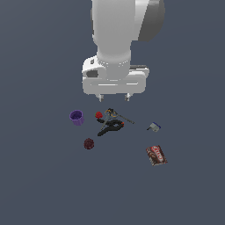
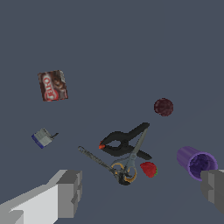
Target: Pick up a designated object from a clutter of objects.
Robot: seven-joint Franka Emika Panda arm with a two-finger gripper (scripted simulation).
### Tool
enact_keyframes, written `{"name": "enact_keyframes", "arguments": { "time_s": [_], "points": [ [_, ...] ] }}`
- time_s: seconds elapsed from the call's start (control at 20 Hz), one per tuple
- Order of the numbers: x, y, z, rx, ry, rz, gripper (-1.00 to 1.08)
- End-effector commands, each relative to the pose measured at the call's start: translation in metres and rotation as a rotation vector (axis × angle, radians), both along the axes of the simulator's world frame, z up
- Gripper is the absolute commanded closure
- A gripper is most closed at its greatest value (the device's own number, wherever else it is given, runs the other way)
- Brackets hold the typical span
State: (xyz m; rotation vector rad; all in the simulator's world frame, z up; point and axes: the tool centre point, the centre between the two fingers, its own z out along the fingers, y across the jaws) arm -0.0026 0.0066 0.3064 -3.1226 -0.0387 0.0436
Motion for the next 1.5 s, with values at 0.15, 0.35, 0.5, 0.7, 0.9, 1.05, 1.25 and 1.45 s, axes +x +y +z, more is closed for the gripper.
{"name": "enact_keyframes", "arguments": {
  "time_s": [0.15, 0.35, 0.5, 0.7, 0.9, 1.05, 1.25, 1.45],
  "points": [
    [0.002, 0.002, 0.004, -0.002, -0.011, 0.008, -0.92],
    [0.011, 0.009, 0.017, -0.008, -0.048, 0.040, -0.92],
    [0.013, 0.010, 0.022, -0.010, -0.060, 0.053, -0.92],
    [0.012, 0.011, 0.020, -0.009, -0.056, 0.047, -0.92],
    [0.014, 0.016, 0.015, -0.007, -0.056, 0.028, -0.92],
    [0.015, 0.022, 0.008, -0.005, -0.054, 0.005, -0.92],
    [0.017, 0.034, -0.004, 0.000, -0.051, -0.040, -0.92],
    [0.019, 0.050, -0.020, 0.005, -0.047, -0.100, -0.92]
  ]
}}
